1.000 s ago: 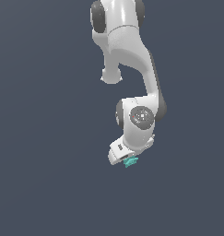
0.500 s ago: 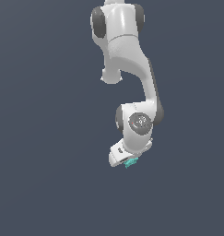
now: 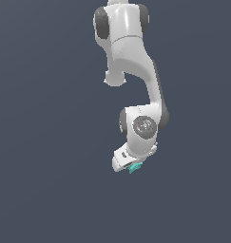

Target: Pick up the object and move it to a goal position.

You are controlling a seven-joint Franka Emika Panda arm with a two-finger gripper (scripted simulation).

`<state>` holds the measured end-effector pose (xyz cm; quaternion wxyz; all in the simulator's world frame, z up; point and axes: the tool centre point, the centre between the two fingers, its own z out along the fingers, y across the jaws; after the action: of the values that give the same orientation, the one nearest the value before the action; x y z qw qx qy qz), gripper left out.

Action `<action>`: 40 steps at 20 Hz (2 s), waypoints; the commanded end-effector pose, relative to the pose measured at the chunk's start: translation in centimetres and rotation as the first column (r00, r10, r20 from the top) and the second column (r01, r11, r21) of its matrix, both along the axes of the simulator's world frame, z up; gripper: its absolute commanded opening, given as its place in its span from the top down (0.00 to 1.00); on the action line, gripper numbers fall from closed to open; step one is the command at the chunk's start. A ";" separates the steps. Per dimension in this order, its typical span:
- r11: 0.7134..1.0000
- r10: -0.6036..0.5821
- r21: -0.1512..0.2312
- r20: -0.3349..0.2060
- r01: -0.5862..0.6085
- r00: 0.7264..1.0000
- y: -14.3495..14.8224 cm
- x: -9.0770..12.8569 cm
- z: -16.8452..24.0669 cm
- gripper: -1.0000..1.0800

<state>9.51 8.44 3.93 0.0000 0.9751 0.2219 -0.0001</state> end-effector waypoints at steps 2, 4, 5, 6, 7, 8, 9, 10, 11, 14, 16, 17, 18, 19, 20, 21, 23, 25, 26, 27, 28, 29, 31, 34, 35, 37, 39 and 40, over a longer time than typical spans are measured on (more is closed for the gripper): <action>1.000 0.000 0.000 0.000 0.000 1.000 -0.1 0.0 0.1 1.00; 1.000 0.000 0.000 0.000 0.000 1.000 -0.3 -0.1 0.4 1.00; 1.000 0.000 0.000 0.000 0.000 1.000 -0.4 -0.1 0.6 1.00; 1.000 0.000 0.000 0.000 0.000 1.000 -0.6 -0.1 0.9 1.00; 1.000 0.000 0.000 0.000 0.000 1.000 -0.8 -0.2 1.2 1.00; 1.000 0.000 0.000 0.000 0.000 1.000 -1.1 -0.3 1.5 1.00; 1.000 0.000 0.000 0.000 0.000 1.000 -1.4 -0.3 1.9 1.00; 1.000 0.000 0.000 0.000 0.000 1.000 -1.7 -0.4 2.4 1.00; 1.000 0.000 0.000 0.000 0.000 1.000 -2.1 -0.5 2.9 1.00; 1.000 0.000 0.000 0.000 0.000 1.000 -3.5 -0.8 4.9 1.00; 1.000 0.000 0.000 0.000 0.000 1.000 -4.7 -1.1 6.5 1.00; 1.000 0.000 0.000 0.000 0.000 1.000 -5.3 -1.3 7.4 1.00; 1.000 0.000 0.000 0.000 0.000 1.000 -6.0 -1.4 8.4 1.00; 1.000 0.000 0.000 0.000 0.000 1.000 -6.7 -1.6 9.3 1.00; 1.000 0.000 0.000 0.000 0.000 1.000 -7.4 -1.7 10.3 1.00; 1.000 0.000 0.000 0.000 0.000 1.000 -8.1 -1.9 11.3 1.00; 1.000 0.000 0.000 0.000 0.000 1.000 -9.5 -2.2 13.2 1.00; 1.000 0.000 0.000 0.000 0.000 1.000 -10.9 -2.5 15.2 1.00; 1.000 0.000 0.000 0.000 0.000 1.000 -11.6 -2.7 16.2 1.00; 1.000 0.000 0.001 0.000 0.000 1.000 -12.3 -2.8 17.1 1.00; 1.000 0.000 0.001 0.000 0.000 1.000 -13.0 -3.0 18.1 1.00; 1.000 0.000 0.001 0.000 0.000 1.000 -13.7 -3.1 19.1 1.00; 1.000 0.000 0.001 0.000 0.000 1.000 -15.1 -3.4 21.0 1.00; 1.000 0.000 0.001 0.000 0.000 1.000 -17.1 -3.7 23.9 1.00; 1.000 0.000 0.001 0.000 0.000 1.000 -17.8 -3.9 24.8 1.00; 1.000 0.000 0.001 0.000 0.000 1.000 -19.1 -4.1 26.6 1.00; 1.000 0.000 0.001 0.000 0.000 1.000 -20.3 -4.2 28.3 1.00; 1.000 0.000 0.001 0.000 0.000 1.000 -20.8 -4.3 29.0 1.00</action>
<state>5.38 -11.51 31.75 -0.0002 0.9752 0.2214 0.0008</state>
